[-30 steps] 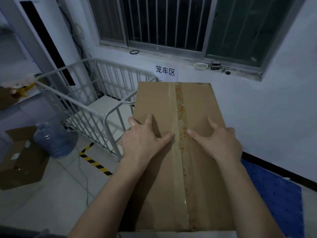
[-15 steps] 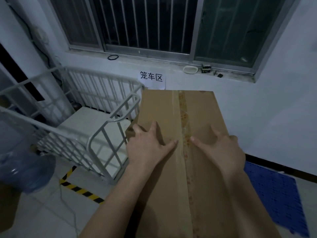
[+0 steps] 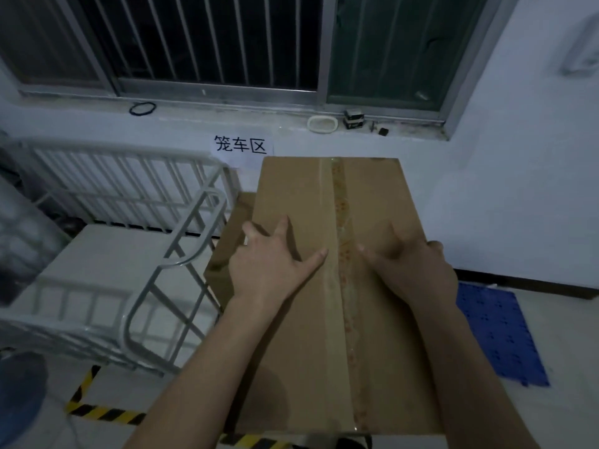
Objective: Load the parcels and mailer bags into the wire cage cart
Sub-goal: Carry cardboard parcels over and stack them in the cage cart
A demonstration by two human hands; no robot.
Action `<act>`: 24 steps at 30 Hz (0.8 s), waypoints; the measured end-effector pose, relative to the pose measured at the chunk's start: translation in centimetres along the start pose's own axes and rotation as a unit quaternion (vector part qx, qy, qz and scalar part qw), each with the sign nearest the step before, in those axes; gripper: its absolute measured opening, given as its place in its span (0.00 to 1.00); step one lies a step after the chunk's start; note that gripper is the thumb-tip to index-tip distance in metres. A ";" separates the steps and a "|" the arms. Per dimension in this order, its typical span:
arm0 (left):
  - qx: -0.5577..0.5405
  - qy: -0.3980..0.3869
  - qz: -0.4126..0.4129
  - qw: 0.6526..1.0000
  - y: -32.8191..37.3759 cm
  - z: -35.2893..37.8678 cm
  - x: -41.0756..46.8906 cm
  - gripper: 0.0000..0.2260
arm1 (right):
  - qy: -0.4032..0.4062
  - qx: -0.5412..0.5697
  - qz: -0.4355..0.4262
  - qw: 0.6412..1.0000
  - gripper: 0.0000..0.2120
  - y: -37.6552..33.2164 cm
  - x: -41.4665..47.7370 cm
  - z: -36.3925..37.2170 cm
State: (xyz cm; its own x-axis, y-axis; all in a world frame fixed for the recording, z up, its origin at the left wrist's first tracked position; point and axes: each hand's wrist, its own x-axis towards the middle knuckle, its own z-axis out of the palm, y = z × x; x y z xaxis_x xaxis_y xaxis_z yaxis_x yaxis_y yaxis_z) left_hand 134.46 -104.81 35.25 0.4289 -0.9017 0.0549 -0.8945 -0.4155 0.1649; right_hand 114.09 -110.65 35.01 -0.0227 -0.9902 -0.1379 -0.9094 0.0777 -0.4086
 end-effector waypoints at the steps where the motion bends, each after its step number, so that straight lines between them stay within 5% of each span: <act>1: -0.004 -0.008 0.005 1.000 0.4 0.4 0.8 0.44 | -0.001 0.003 0.007 1.000 0.45 0.1 0.6 0.0; 24: -0.086 -0.118 -0.043 0.988 8.5 15.3 24.0 0.50 | -0.022 -0.023 0.015 0.999 0.43 2.1 28.5 7.7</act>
State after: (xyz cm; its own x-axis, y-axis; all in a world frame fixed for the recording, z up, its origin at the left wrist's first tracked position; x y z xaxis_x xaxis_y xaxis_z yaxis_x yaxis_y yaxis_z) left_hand 135.21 -131.77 22.88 0.4435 -0.8749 -0.1944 -0.8125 -0.4841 0.3248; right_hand 114.72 -137.85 23.22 -0.0333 -0.9815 -0.1887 -0.9270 0.1009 -0.3613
